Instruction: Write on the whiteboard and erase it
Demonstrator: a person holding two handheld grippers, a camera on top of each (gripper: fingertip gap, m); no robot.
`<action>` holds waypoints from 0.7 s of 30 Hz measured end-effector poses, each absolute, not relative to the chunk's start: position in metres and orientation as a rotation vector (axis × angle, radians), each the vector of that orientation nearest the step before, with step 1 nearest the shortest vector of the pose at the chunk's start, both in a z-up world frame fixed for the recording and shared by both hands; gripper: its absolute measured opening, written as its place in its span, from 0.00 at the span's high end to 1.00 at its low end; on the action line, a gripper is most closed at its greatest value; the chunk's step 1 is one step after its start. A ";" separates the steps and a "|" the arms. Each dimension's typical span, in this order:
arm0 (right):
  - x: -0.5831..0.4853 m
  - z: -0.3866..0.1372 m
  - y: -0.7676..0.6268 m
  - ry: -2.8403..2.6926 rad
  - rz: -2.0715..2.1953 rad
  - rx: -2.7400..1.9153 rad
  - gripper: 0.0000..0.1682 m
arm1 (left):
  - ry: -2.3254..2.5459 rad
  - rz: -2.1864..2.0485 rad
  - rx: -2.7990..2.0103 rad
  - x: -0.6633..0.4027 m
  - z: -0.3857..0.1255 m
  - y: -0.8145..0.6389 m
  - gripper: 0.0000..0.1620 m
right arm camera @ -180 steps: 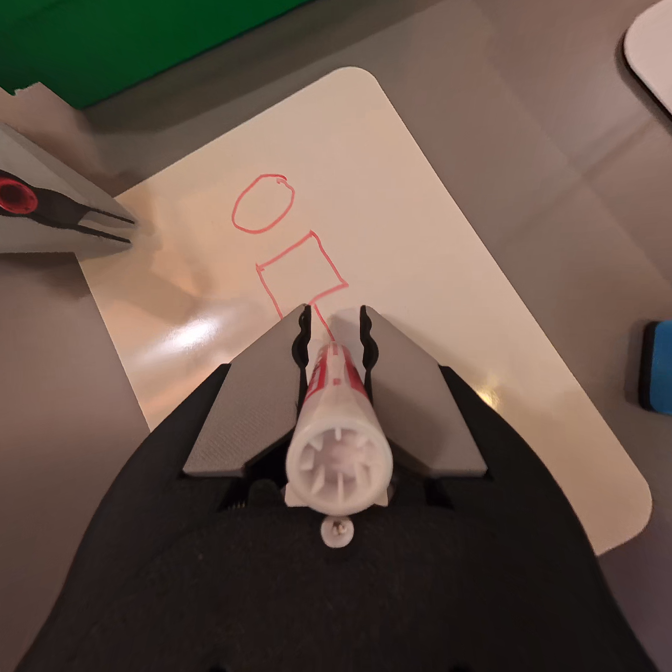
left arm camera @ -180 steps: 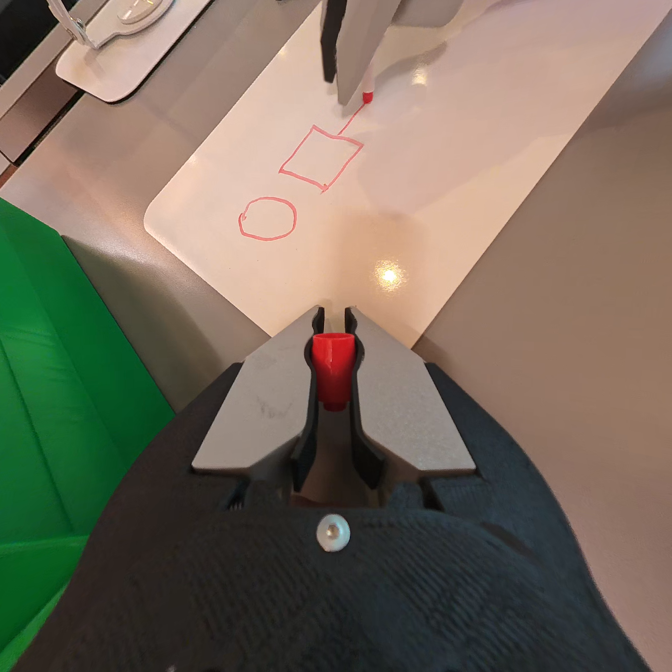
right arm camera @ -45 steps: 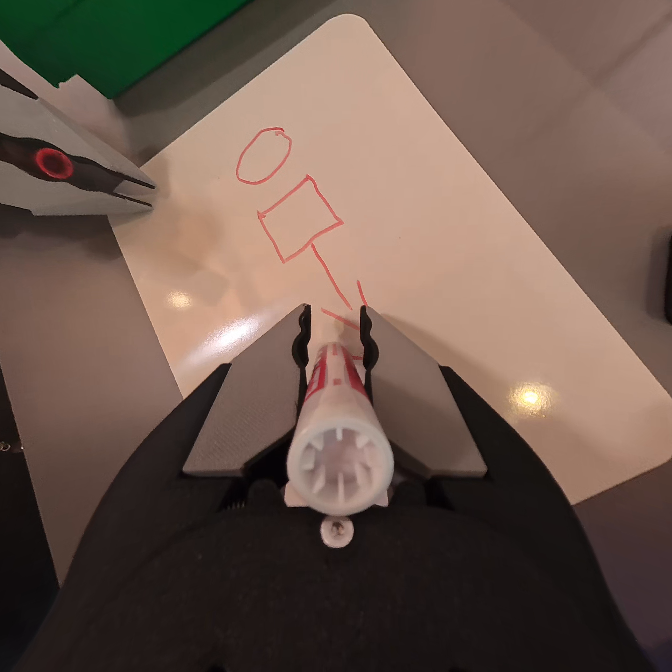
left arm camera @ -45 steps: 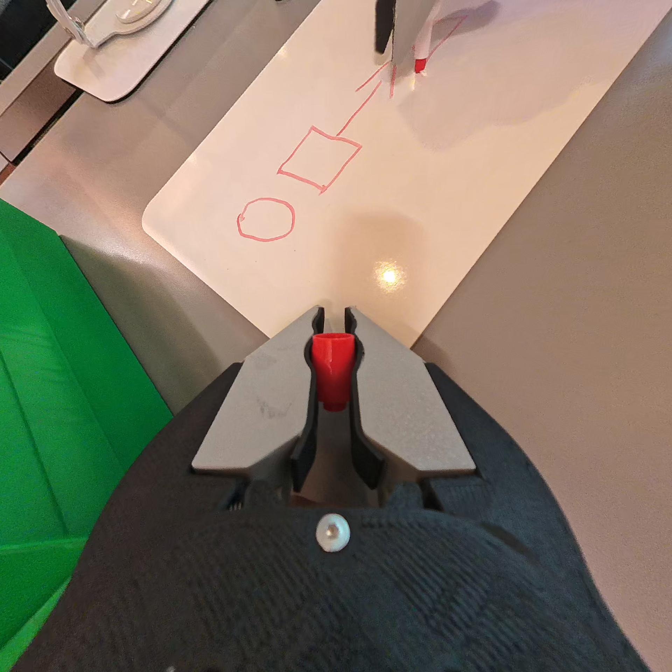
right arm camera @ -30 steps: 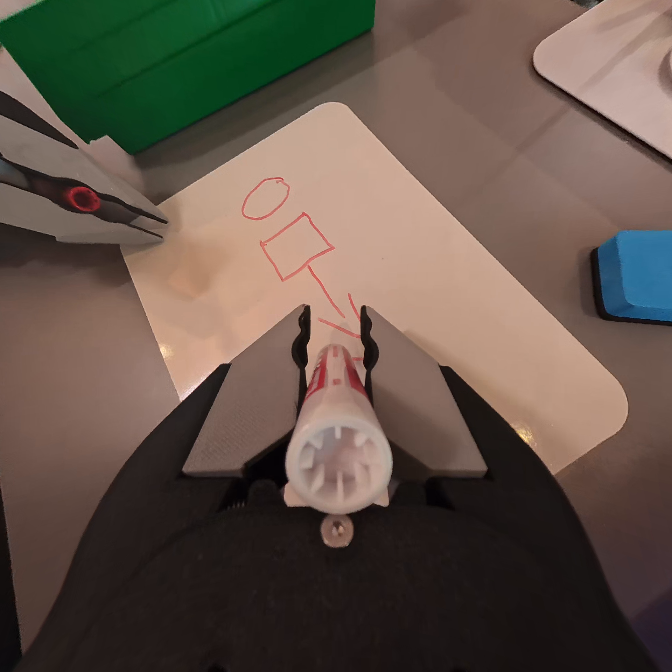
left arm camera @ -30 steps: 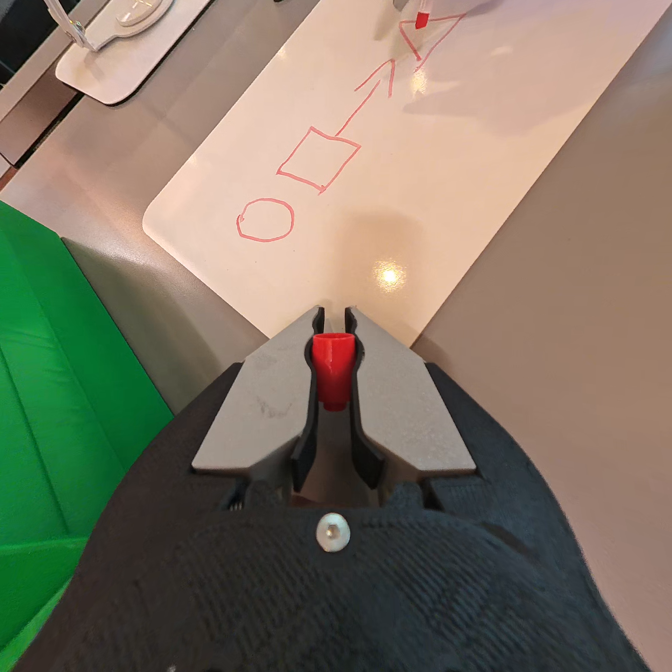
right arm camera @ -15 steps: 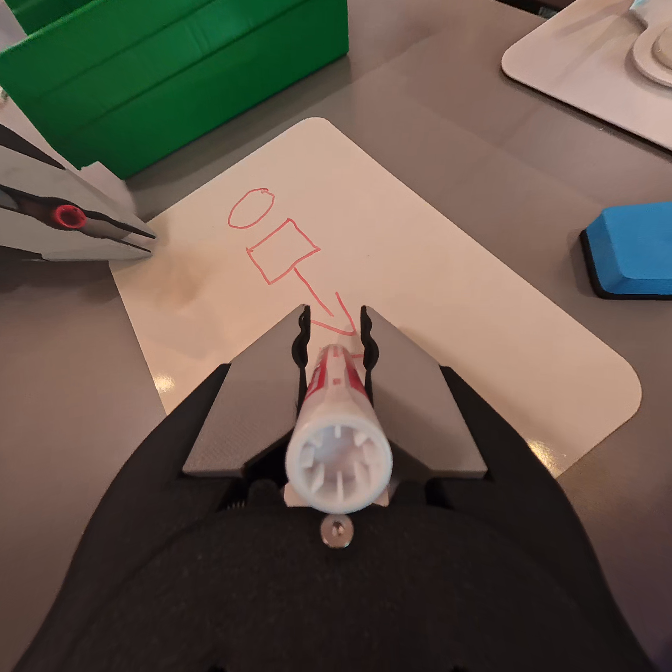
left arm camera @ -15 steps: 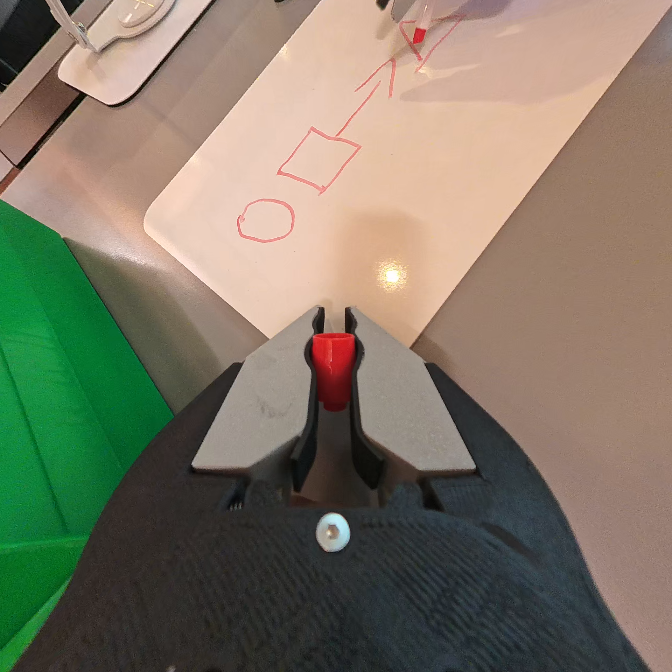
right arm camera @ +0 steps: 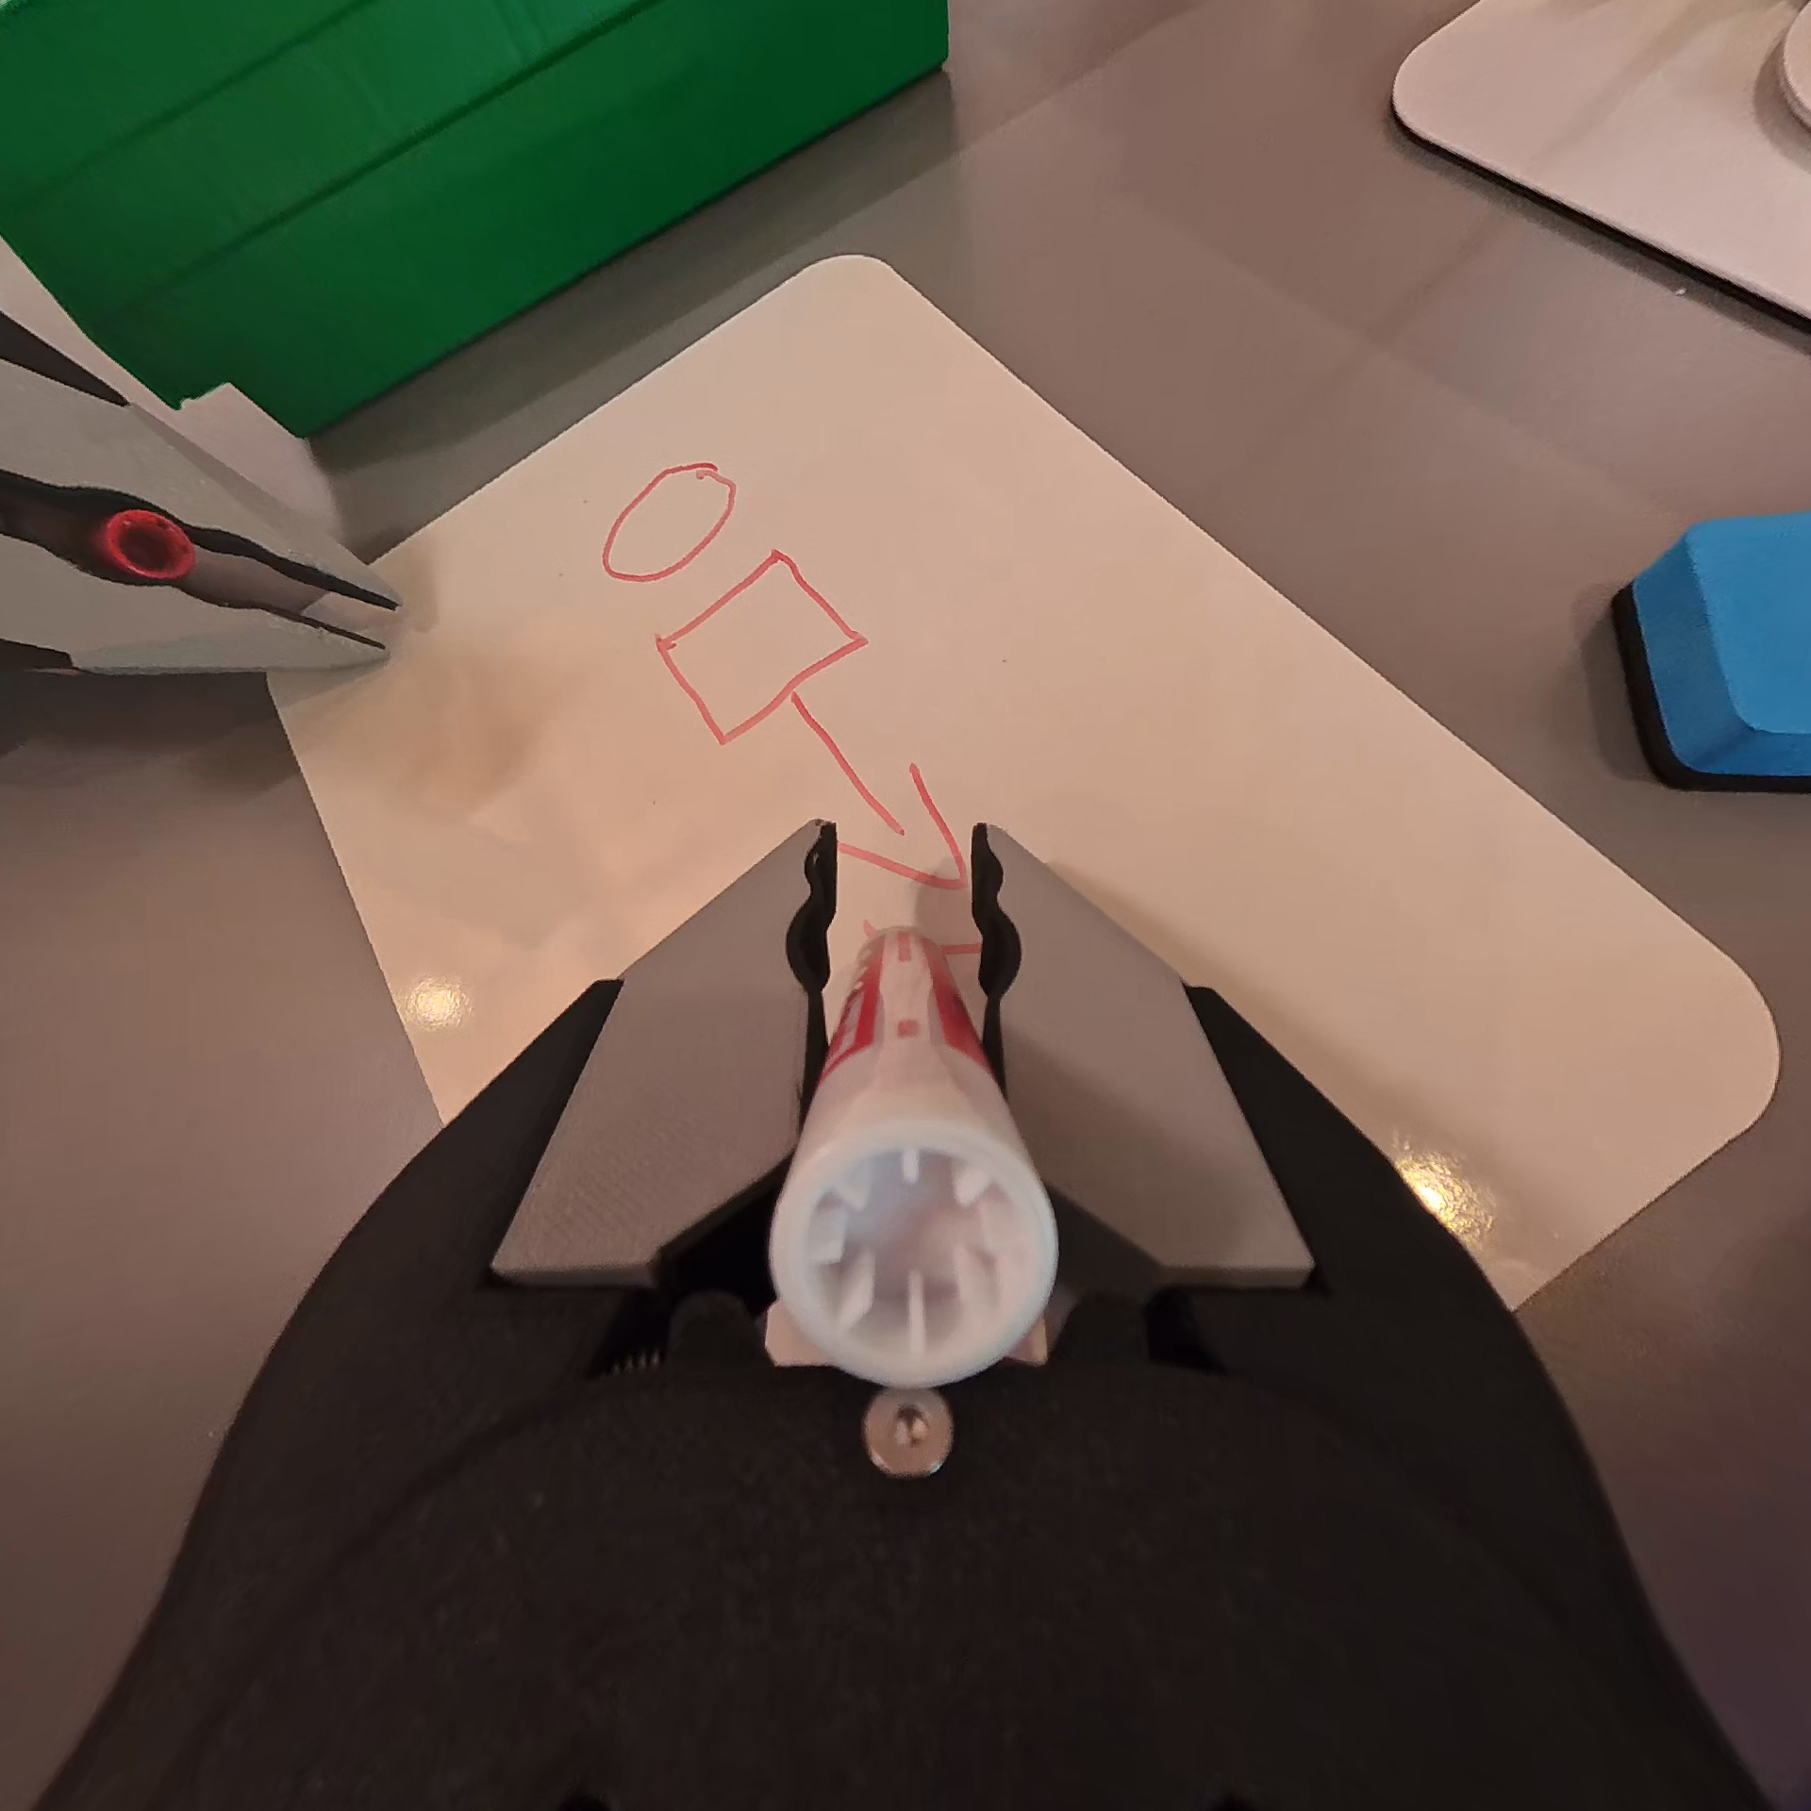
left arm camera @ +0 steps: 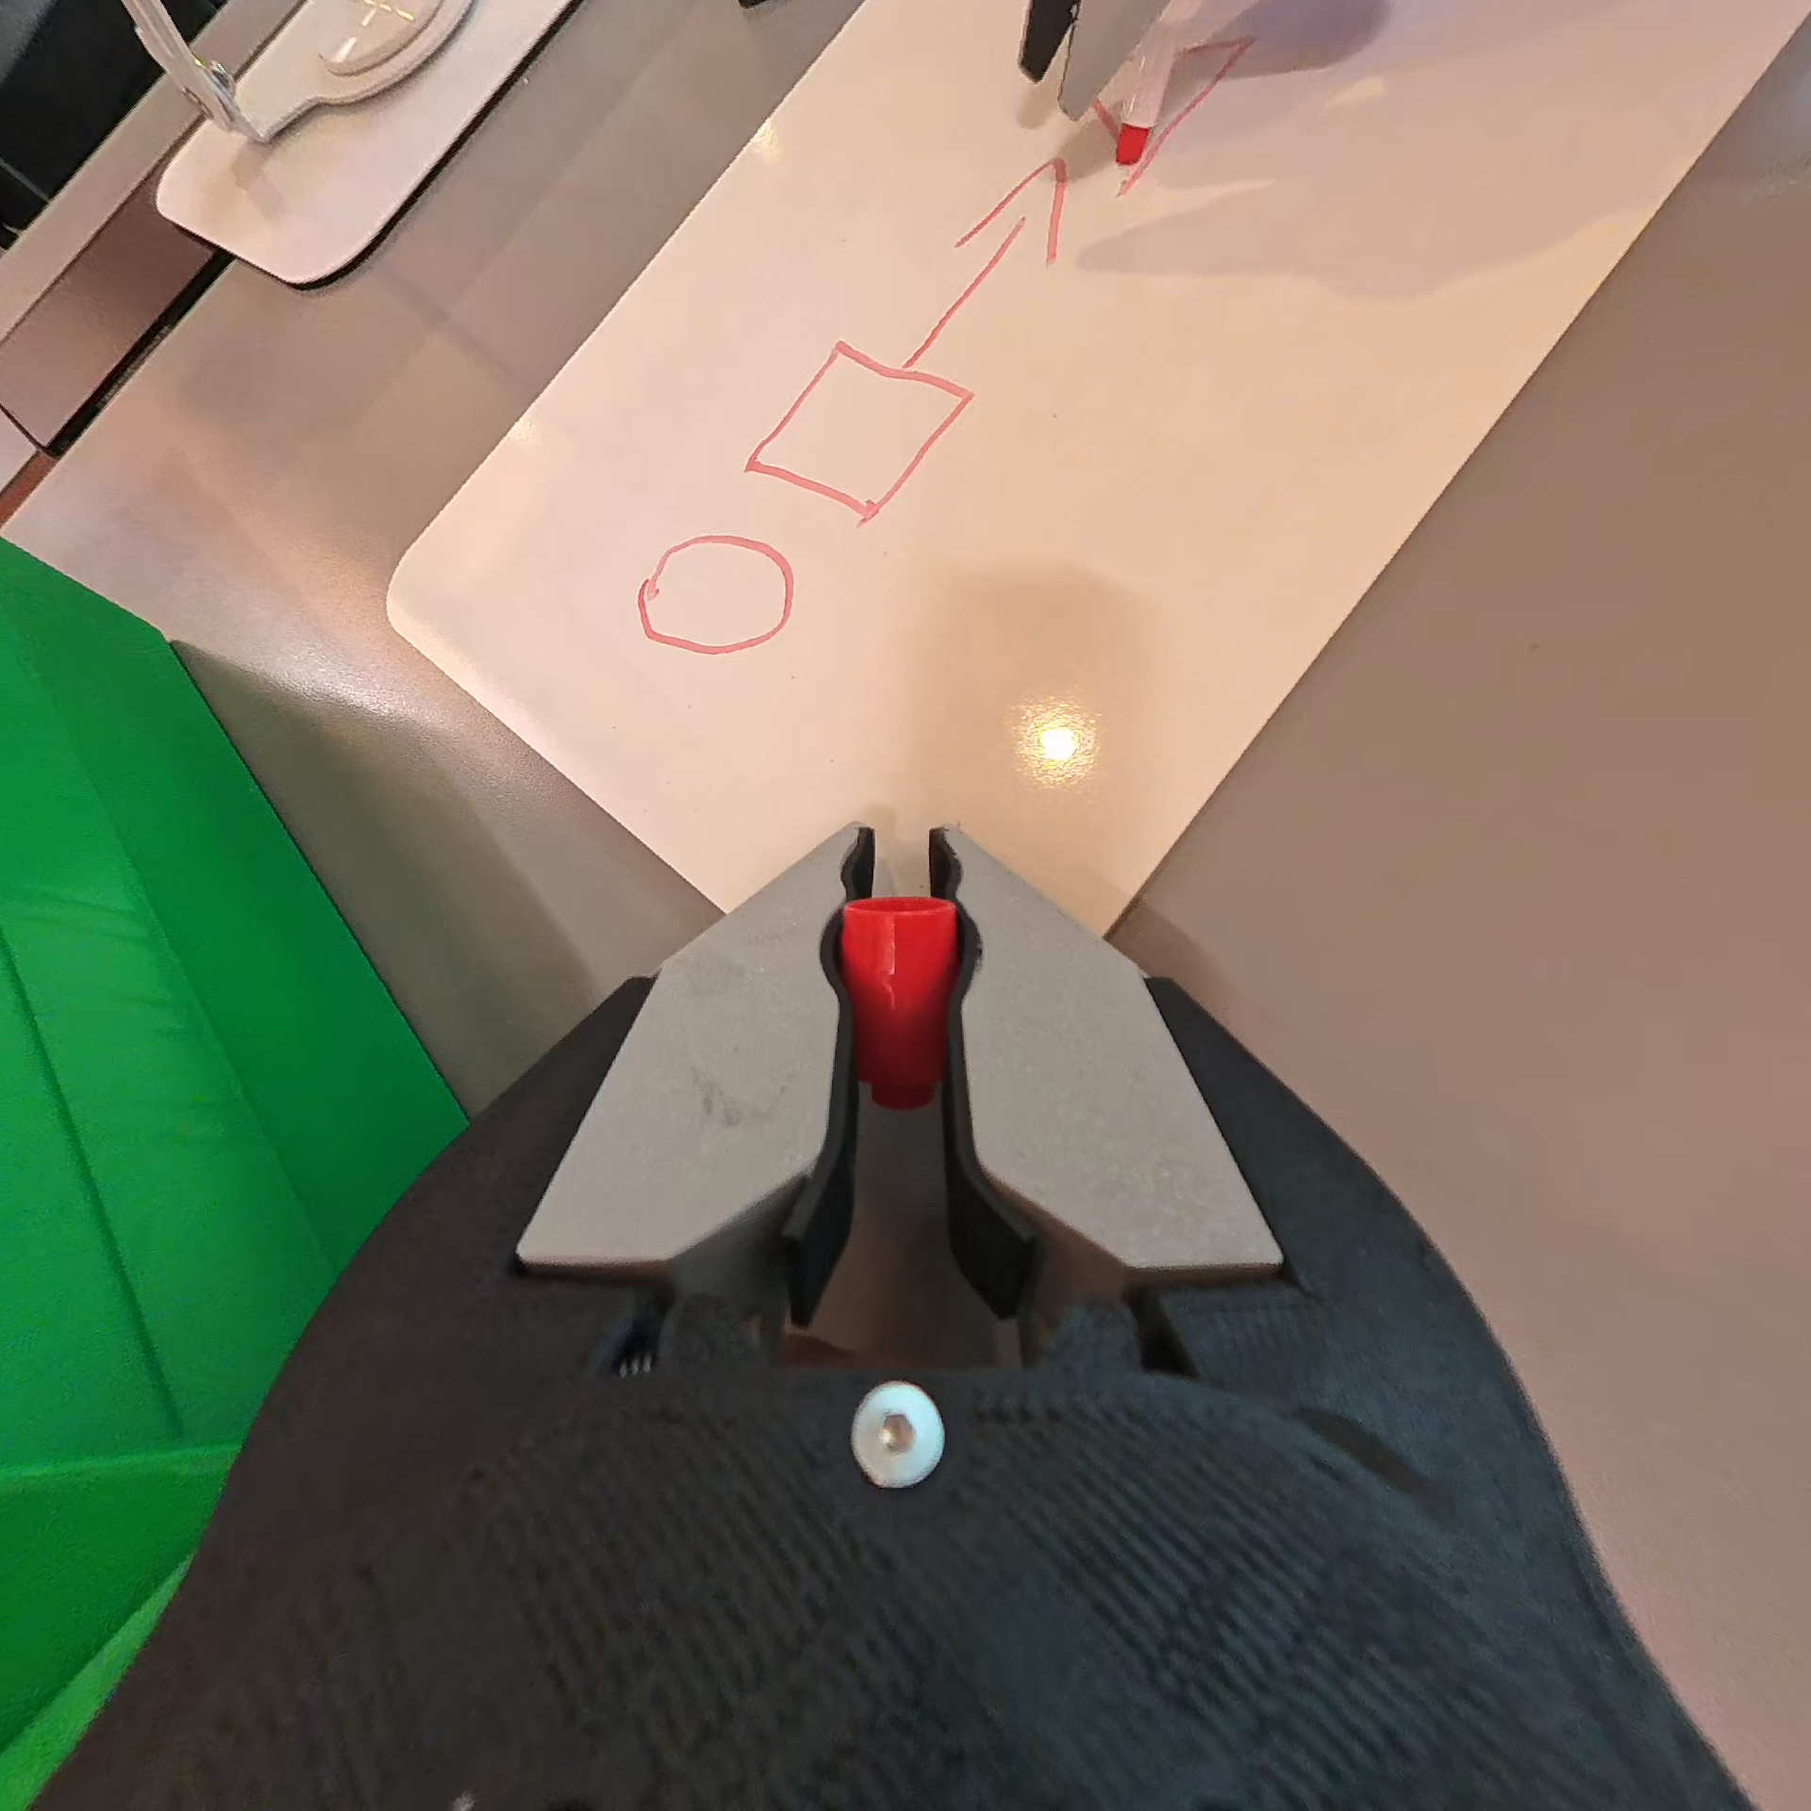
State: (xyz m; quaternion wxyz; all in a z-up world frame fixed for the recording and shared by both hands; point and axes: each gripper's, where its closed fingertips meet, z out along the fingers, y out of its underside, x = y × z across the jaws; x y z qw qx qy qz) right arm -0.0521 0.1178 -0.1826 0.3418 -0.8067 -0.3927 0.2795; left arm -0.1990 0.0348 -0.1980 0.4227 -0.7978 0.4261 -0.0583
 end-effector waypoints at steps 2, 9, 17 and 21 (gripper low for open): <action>-0.054 -0.183 0.115 -1.029 0.745 -2.101 0.85 | 1.067 -0.145 -1.997 -0.199 -0.198 0.035 0.94; -0.056 -0.167 0.116 -0.979 0.799 -2.041 0.85 | 1.068 -0.142 -1.995 -0.199 -0.198 0.035 0.94; -0.050 -0.165 0.121 -0.935 0.775 -2.027 0.85 | 1.069 -0.138 -1.993 -0.199 -0.198 0.035 0.94; -0.046 -0.156 0.126 -0.873 0.795 -1.981 0.85 | 1.070 -0.137 -1.992 -0.199 -0.198 0.035 0.94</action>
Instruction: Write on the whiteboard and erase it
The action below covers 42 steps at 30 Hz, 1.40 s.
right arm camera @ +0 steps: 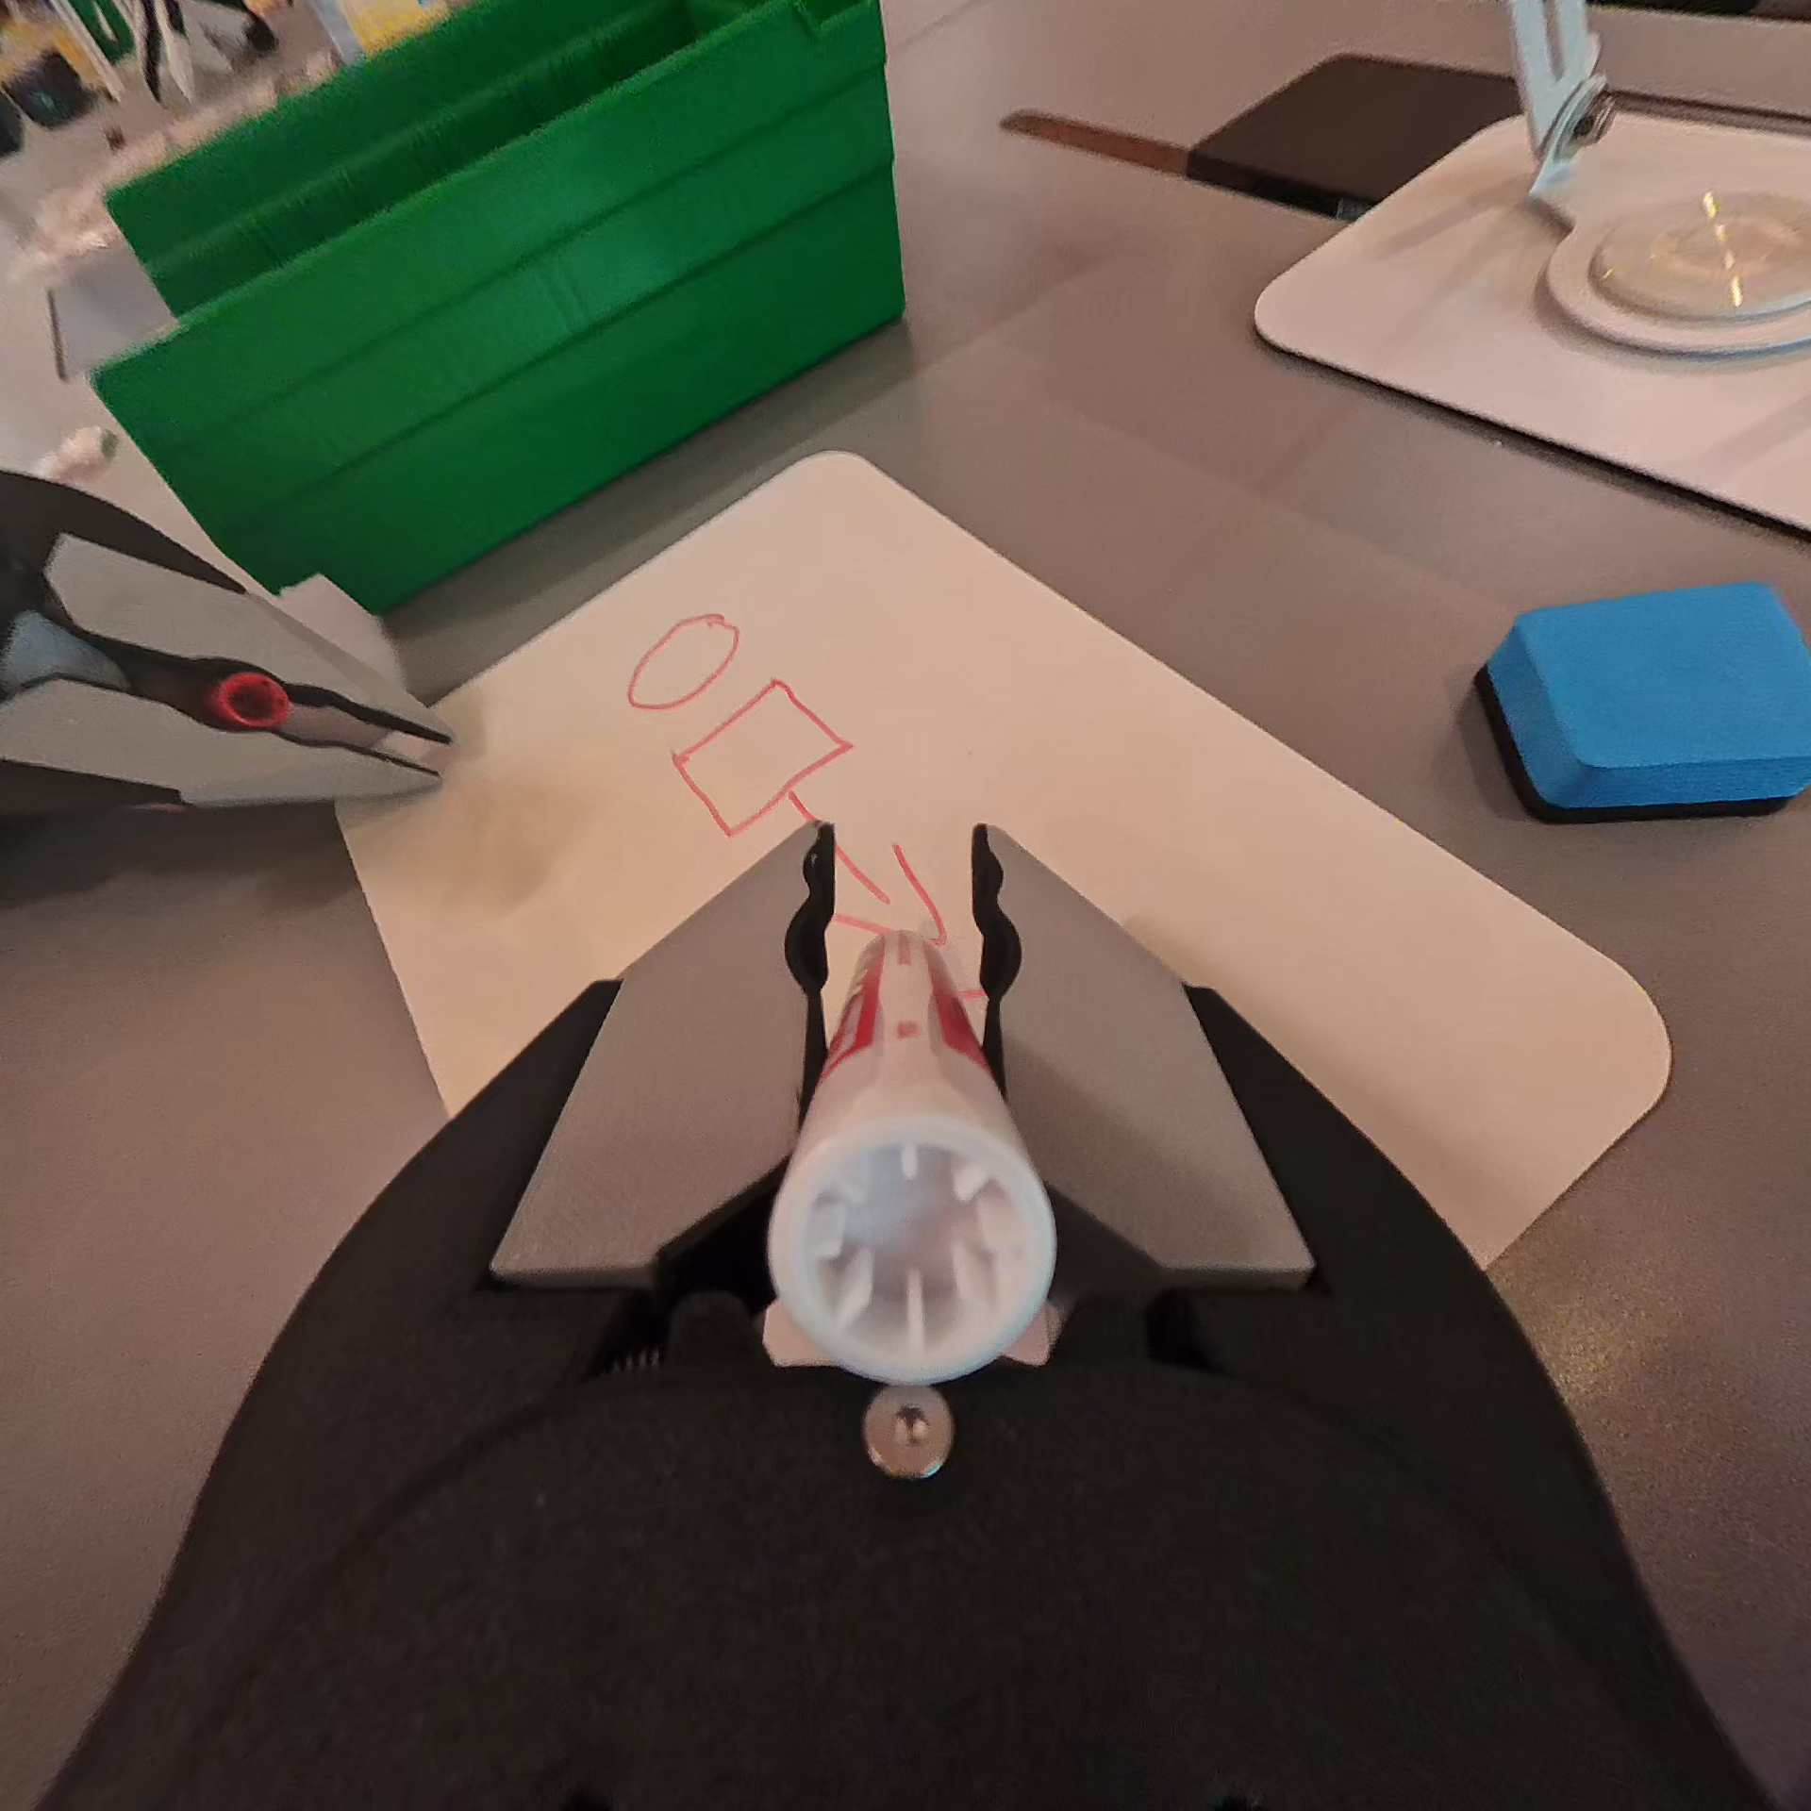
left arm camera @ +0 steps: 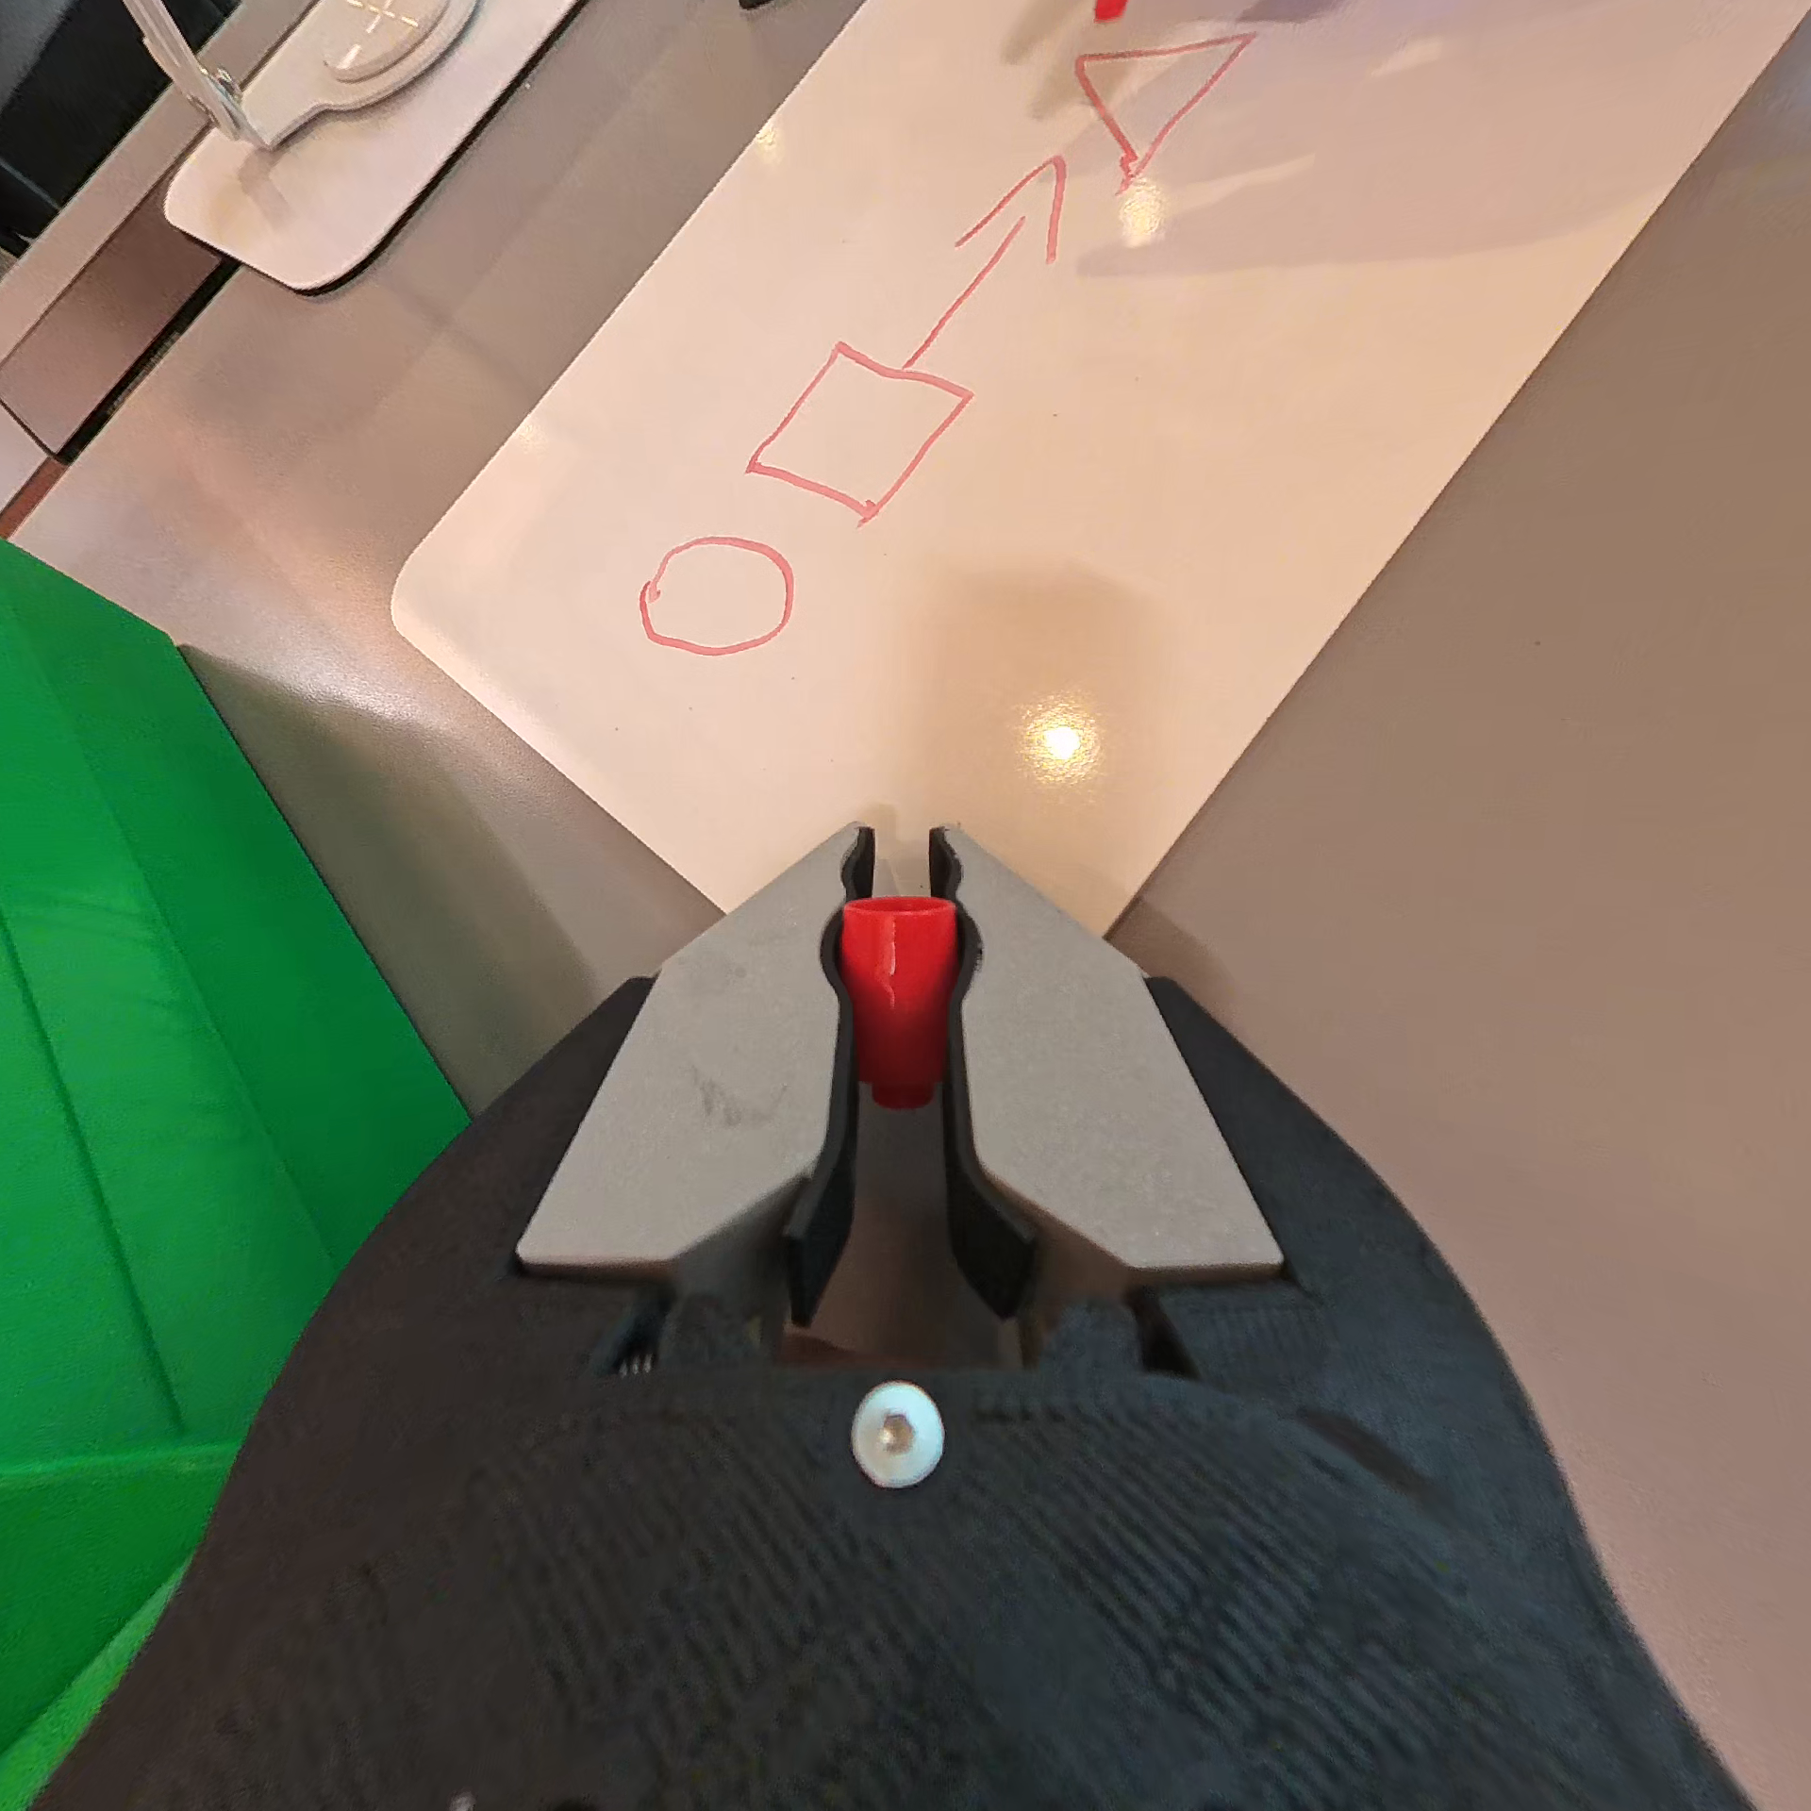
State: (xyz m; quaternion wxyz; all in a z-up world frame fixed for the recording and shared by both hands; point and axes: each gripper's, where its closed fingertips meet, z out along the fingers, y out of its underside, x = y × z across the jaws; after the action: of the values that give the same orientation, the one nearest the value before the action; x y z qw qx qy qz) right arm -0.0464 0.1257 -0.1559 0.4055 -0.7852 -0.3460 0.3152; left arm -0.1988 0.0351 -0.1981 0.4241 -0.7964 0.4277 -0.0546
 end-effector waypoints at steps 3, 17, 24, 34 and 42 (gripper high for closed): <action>-0.049 -0.142 0.122 -0.836 0.906 -1.916 0.85 | 1.071 -0.135 -1.991 -0.199 -0.198 0.035 0.94; -0.083 -0.127 0.087 -0.945 1.158 -1.800 0.85 | 1.098 -0.017 -1.929 -0.195 -0.196 0.039 0.94; -0.107 -0.114 0.065 -1.026 1.213 -1.680 0.85 | 1.049 0.055 -1.726 -0.173 -0.169 0.045 0.94; -0.138 -0.087 0.034 -1.084 1.185 -1.448 0.85 | 0.960 0.210 -1.443 -0.159 -0.128 0.044 0.95; -0.145 -0.078 0.024 -1.063 1.194 -1.379 0.85 | 0.943 0.176 -1.476 -0.160 -0.133 0.043 0.94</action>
State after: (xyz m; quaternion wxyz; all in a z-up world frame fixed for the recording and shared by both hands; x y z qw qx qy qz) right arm -0.1447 0.0241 -0.0777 0.4928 -0.5683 -0.4382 0.4922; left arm -0.1601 0.0431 -0.1326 0.6369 -0.6464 0.4130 0.0771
